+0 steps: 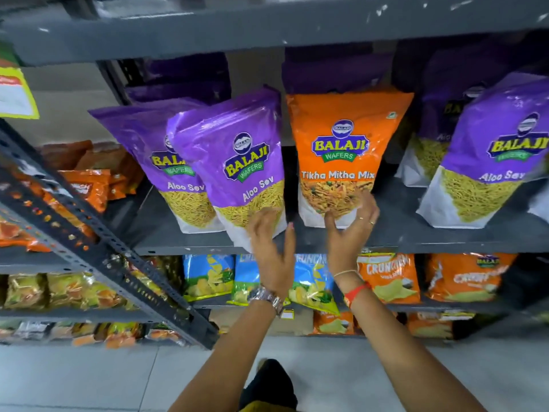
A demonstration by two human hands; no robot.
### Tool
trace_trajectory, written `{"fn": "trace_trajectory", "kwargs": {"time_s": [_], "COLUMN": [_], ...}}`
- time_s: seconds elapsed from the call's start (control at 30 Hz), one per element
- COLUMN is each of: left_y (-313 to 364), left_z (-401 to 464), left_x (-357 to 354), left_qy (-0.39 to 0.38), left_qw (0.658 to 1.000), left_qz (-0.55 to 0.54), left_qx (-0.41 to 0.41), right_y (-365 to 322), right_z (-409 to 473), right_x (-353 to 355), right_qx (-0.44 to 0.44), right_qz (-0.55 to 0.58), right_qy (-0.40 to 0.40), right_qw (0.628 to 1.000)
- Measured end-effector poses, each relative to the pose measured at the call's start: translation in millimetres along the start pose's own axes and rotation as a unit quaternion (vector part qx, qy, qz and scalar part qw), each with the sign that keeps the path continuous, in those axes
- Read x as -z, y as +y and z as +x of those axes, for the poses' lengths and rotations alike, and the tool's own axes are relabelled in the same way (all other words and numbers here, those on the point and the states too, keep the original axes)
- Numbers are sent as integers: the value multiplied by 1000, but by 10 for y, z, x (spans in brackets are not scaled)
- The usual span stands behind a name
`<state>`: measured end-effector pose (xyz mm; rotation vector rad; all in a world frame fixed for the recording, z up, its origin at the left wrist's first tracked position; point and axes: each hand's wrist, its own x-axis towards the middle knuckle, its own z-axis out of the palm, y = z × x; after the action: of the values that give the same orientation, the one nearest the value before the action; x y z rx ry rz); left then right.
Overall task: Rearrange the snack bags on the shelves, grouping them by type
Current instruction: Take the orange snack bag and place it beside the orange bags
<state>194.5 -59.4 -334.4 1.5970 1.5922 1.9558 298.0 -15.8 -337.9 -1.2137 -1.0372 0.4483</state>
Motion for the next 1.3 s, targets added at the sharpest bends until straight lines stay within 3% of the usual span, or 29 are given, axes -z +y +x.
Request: {"fn": "trace_trajectory", "kwargs": {"time_s": [0.07,0.13,0.23,0.37,0.57,0.77,1.0,1.3], "left_y": [123,185,211,27,-16,3,199,821], "left_z": [51,97,200,356,412,342,67,236], "left_x": [-226,-438,-689,-877,-902,-838,-624,65], "left_qy": [-135,-189,-190,-192,-178,-204,-171,-118], "left_qw": [989,972,948,940,924,943,953,984], "left_qz": [-52,-116,-161,-152,-147,33,12,-51], "left_qx": [16,79,196,236,305,261,248,127], "right_y": [87,203,341,408,478,385,168,-621], "right_z": [174,335,561,656,641,554,327,248], "right_x": [103,178,253,328,378,548,871,974], "right_qx": [-26,-59,-109,-128,-115,-127,-96,5], "right_qz": [-24,-41,-39,-20,-25,-22,-41,-24], "right_qy": [-16,-63,-141,-221,-218,-242,-215,-207], "right_qw": [999,995,983,967,969,962,971,978]}}
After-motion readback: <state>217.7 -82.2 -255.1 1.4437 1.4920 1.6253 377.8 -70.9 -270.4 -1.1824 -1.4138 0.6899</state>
